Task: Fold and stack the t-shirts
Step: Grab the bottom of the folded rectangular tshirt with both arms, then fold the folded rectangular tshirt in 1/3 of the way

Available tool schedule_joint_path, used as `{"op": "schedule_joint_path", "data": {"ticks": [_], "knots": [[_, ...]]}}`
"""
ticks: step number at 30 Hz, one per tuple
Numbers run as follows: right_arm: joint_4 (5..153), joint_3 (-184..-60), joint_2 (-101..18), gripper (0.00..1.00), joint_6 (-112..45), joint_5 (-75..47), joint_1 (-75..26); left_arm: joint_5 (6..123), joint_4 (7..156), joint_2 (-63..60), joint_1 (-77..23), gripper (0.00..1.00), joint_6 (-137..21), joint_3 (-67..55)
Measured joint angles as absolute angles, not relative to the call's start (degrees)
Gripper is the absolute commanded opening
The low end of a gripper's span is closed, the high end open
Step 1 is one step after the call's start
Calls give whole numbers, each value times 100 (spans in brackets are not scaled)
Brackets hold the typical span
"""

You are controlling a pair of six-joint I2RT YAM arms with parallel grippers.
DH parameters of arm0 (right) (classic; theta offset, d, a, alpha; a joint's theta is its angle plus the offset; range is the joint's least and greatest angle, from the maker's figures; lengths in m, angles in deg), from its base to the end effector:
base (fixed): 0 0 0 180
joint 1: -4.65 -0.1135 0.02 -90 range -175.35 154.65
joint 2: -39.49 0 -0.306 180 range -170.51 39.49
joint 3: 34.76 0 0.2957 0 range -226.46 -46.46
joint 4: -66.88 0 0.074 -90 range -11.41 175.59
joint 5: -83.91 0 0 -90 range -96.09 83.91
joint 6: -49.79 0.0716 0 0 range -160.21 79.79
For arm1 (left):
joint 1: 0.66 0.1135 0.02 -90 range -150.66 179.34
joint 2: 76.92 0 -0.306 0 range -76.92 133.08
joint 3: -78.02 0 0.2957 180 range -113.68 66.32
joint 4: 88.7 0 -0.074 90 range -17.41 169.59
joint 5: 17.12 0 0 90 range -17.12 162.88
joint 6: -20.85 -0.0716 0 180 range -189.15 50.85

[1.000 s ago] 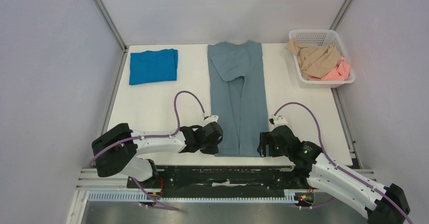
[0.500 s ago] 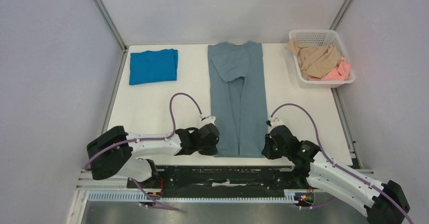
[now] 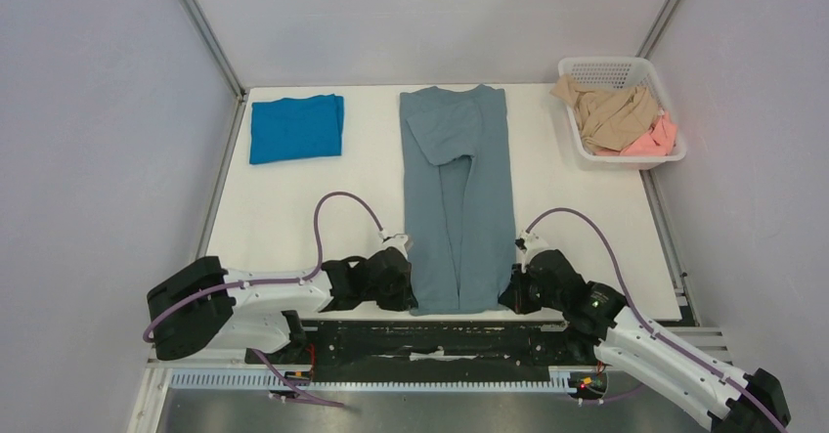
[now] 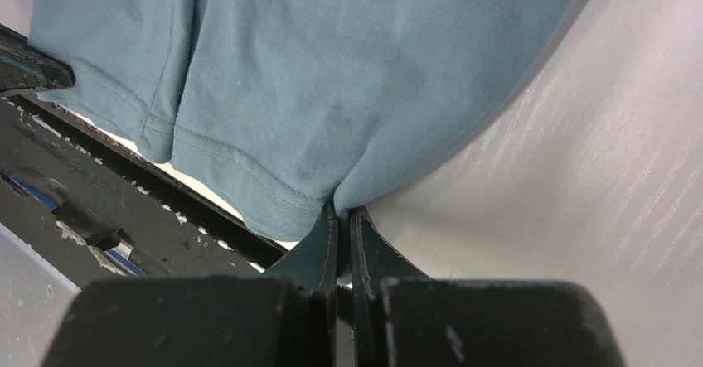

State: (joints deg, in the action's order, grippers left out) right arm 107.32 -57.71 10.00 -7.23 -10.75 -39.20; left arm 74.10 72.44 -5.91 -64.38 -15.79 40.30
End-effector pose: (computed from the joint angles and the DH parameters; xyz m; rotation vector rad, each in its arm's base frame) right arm 0.1017 0.1058 0.1242 -0.2782 2.4983 0.6956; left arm 0.1151 -0.2297 0.1256 0.2319 2.6660 -0.7678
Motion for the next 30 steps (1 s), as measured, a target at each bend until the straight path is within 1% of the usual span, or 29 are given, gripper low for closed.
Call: {"op": "schedule_joint_path", "data": {"ticks": [7, 11, 18, 21, 24, 30], "knots": [[10535, -6562, 331, 0, -789, -689, -3920, 7388, 6900, -716, -6114, 2, -1889, 3147], [10225, -7023, -281, 0, -848, -195, -3922, 7207, 6898, -655, -5446, 2, -2081, 2723], [9879, -8140, -1385, 0, -1003, 1298, -3872, 7029, 6872, 123, -4346, 2, -2256, 1918], [9569, -8483, -1785, 0, -1145, 1648, -3649, 7032, 6868, 375, -4016, 2, -2322, 1621], [9158, -8638, -2202, 0, -1314, 1659, -3278, 7029, 6876, 703, -3728, 2, -2416, 1276], [8496, -8853, -3159, 0, -1582, 1128, -2456, 6999, 6870, 1562, -3330, 2, -2597, 439]]}}
